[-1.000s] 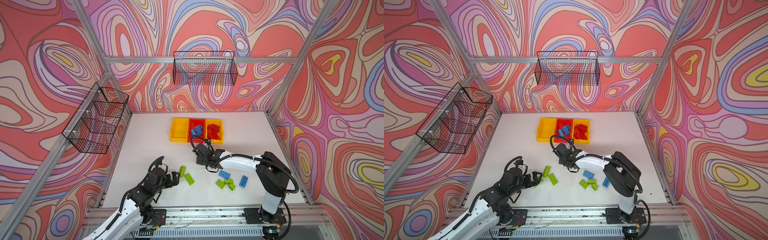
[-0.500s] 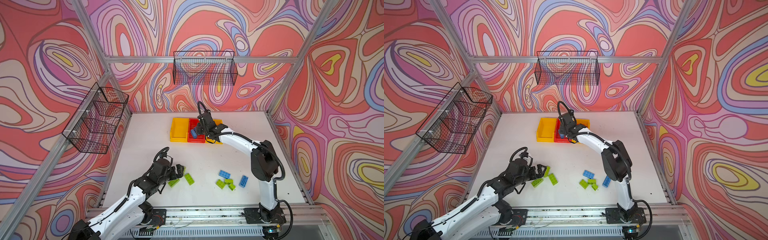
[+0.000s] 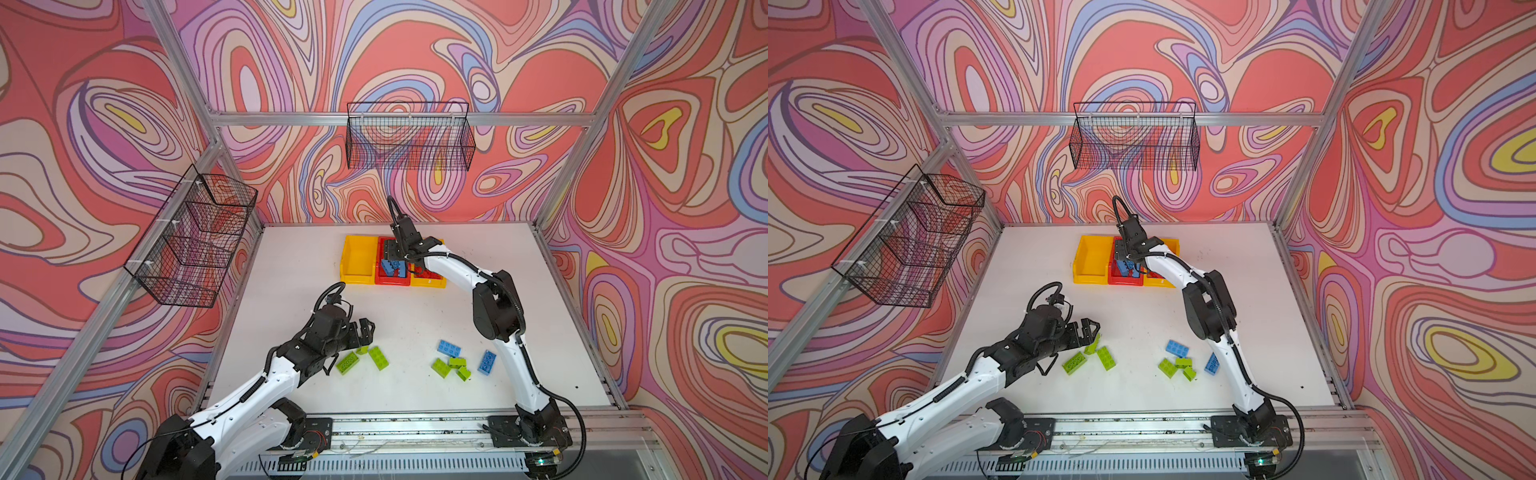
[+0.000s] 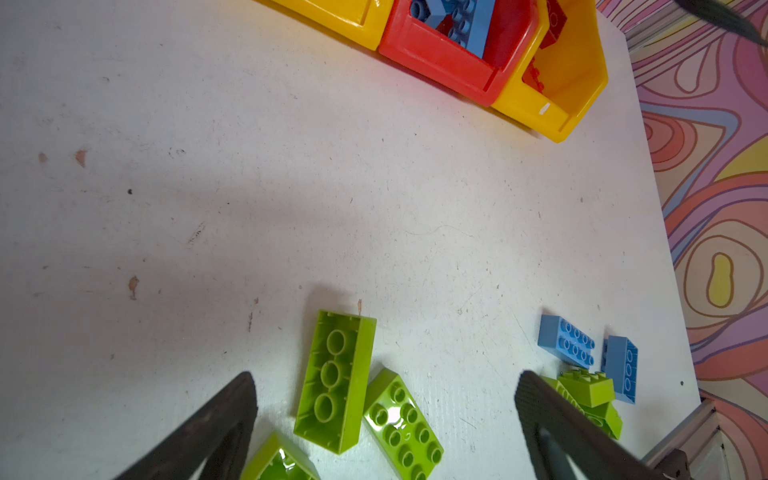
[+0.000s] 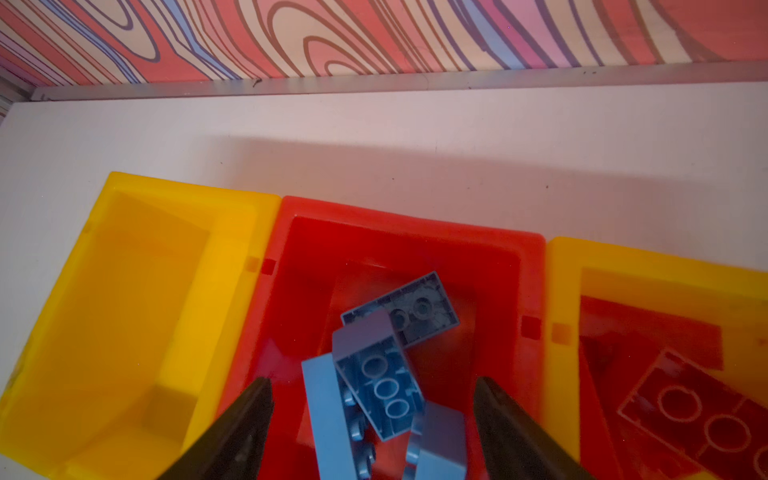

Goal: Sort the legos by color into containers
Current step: 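Carry the light blue brick into the red bin and open the right gripper, then grasp another light blue brick with the right gripper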

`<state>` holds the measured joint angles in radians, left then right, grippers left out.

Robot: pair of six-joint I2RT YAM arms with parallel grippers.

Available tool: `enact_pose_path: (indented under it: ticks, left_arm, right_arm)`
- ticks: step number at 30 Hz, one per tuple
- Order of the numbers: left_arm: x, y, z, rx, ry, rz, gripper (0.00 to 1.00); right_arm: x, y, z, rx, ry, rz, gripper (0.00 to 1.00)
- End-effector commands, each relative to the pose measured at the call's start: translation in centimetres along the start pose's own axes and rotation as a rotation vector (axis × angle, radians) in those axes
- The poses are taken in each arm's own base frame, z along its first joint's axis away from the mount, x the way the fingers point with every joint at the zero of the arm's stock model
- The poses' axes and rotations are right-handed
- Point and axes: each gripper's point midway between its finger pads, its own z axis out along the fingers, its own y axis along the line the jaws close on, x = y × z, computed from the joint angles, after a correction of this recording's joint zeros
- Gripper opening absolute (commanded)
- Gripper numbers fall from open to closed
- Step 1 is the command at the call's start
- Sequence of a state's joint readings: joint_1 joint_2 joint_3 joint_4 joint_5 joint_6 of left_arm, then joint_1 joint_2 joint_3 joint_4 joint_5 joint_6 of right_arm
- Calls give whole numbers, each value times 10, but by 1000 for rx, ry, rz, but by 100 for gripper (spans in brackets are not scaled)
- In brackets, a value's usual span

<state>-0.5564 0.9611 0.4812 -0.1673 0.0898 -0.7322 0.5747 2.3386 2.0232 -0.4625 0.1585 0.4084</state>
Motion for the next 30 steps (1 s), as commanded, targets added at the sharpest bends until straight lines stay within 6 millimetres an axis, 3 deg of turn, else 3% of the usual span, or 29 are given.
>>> enact_pose_path:
  ticks: [1,3,7,11,16,17,22,26,30]
  left_arm:
    - [-8,-17,-5,64,-9,16,100]
    - [-8,-23,-6,96,-7,20,100]
    - [-6,-36,-5,161,4,41,100]
    - [-3,-53,-2,223,23,74,100]
    - [11,-72,12,277,64,105,100]
    - [7,-85,13,305,60,111,100]
    - [20,-109,23,353,107,141,100]
    - [29,-113,27,364,124,145,100]
    - [32,-108,30,350,125,144,100]
  right_arm:
    - [-19,-7,-53,9,-65,11,81]
    - [-4,-26,-74,59,-58,33,81]
    - [45,-74,-116,192,-16,78,80]
    - [104,-126,-168,325,28,157,81]
    - [185,-177,-211,439,98,284,81]
    - [200,-186,-217,460,114,310,81]
    - [253,-203,-232,481,179,455,81]
    - [275,-216,-246,521,190,515,81]
    - [288,-217,-248,513,219,532,80]
